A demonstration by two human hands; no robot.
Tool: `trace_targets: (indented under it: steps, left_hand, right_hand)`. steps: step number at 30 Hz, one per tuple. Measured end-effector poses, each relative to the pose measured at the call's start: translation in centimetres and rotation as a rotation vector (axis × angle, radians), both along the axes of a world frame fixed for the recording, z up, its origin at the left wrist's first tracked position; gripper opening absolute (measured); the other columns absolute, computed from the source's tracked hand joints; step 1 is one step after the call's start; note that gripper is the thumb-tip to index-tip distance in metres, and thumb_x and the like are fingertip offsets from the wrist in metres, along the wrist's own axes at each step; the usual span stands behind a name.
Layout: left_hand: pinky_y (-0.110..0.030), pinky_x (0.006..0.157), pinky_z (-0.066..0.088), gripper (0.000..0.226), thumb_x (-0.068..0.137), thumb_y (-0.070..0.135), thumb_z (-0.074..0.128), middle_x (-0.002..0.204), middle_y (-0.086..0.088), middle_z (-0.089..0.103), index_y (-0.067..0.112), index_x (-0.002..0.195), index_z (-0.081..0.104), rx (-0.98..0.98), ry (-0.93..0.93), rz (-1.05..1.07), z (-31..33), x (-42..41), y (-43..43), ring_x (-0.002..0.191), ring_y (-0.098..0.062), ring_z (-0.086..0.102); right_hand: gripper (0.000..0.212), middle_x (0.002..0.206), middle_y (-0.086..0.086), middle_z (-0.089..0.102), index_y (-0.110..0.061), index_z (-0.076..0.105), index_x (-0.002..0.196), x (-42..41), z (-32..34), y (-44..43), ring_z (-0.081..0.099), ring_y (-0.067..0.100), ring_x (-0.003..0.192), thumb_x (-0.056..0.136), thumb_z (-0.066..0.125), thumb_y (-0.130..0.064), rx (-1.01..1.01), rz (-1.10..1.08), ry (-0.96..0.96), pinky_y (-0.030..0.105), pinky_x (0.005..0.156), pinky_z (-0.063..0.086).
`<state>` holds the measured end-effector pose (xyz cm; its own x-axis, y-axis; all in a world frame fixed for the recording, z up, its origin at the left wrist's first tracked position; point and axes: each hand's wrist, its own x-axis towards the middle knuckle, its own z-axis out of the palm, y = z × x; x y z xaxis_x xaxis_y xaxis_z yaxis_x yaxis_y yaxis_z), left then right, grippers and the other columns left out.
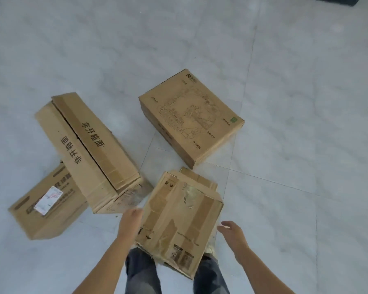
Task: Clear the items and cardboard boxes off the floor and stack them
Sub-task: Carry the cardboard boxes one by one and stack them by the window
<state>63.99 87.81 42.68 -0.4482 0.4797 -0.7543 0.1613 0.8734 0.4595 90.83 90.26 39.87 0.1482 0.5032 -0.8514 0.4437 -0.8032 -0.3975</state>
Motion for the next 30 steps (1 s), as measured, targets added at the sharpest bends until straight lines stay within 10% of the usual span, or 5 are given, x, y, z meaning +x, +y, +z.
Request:
trace_targets:
  steps: [3,10,17,21,30]
  left_hand:
    - [-0.031,0.055,0.021,0.028,0.091,0.004,0.041,0.065,-0.002,0.035,0.004,0.067,0.026,-0.082,0.018,0.017,-1.9,3.0,-1.1,0.058,-0.016,0.032]
    - [-0.04,0.098,0.041,0.042,0.091,0.031,0.048,0.13,-0.009,0.052,0.014,0.129,0.048,-0.175,0.088,-0.043,-9.6,2.7,1.4,0.111,-0.026,0.051]
    - [-0.048,0.103,0.037,0.094,0.048,0.06,0.045,0.115,-0.001,0.051,0.014,0.13,0.048,-0.052,0.101,-0.051,-16.5,2.2,6.1,0.118,-0.026,0.048]
    - [-0.049,0.104,0.032,0.06,0.08,0.045,0.057,0.126,-0.003,0.054,0.022,0.132,0.039,-0.16,0.198,-0.146,-21.3,0.9,5.9,0.119,-0.028,0.047]
    - [-0.05,0.105,0.031,0.067,0.084,0.057,0.053,0.131,-0.016,0.042,0.012,0.132,0.04,-0.157,0.203,-0.07,-19.2,1.2,2.4,0.126,-0.036,0.034]
  right_hand:
    - [0.039,0.119,0.007,0.05,-0.013,0.047,0.131,2.5,-2.4,1.9,0.048,0.023,0.101,0.093,0.052,-0.021,-0.06,0.044,0.004,0.03,0.081,0.038]
    - [0.051,0.143,0.009,0.039,-0.022,0.034,0.142,3.9,-10.4,7.2,0.041,0.03,0.127,0.094,0.051,-0.029,-0.091,0.052,0.03,0.041,0.098,0.038]
    - [0.064,0.15,0.003,0.029,-0.035,0.013,0.147,2.3,-17.8,8.4,0.036,0.032,0.132,0.094,0.05,-0.039,-0.193,-0.12,0.131,0.052,0.102,0.035]
    - [0.059,0.135,0.001,0.04,-0.037,0.024,0.14,1.0,-20.3,7.5,0.045,0.03,0.118,0.09,0.055,-0.039,-0.161,-0.324,0.182,0.054,0.096,0.039]
    - [0.031,0.1,-0.014,0.048,-0.032,0.043,0.116,0.9,-16.5,3.0,0.047,0.012,0.092,0.089,0.058,-0.039,-0.042,-0.473,0.155,0.04,0.086,0.04]
